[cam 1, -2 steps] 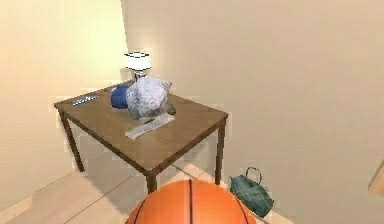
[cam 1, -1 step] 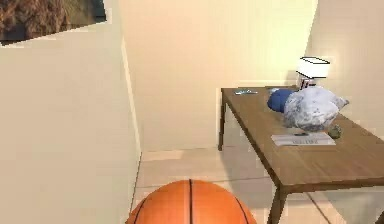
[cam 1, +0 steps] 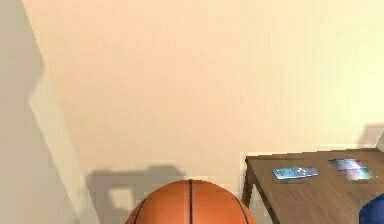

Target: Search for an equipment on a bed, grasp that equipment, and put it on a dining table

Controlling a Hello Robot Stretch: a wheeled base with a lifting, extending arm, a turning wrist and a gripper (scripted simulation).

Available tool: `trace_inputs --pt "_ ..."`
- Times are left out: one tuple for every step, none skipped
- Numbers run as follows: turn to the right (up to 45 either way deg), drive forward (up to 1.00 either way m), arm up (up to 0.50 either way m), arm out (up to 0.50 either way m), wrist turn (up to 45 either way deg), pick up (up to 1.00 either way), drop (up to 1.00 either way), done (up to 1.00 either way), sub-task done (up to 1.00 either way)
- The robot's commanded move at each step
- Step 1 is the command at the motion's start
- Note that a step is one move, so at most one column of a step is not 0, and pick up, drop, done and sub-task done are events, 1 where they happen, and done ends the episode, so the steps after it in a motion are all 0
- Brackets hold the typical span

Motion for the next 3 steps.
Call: trace_inputs --pt "0.0 0.25 0.00 0.00 0.0 0.00 0.00 0.00 0.00" --pt "45.0 0.00 0.00 0.00 0.0 0.00 0.00 0.00 0.00" --pt "33.0 0.00 0.00 0.00 0.0 0.00 0.00 0.00 0.00"
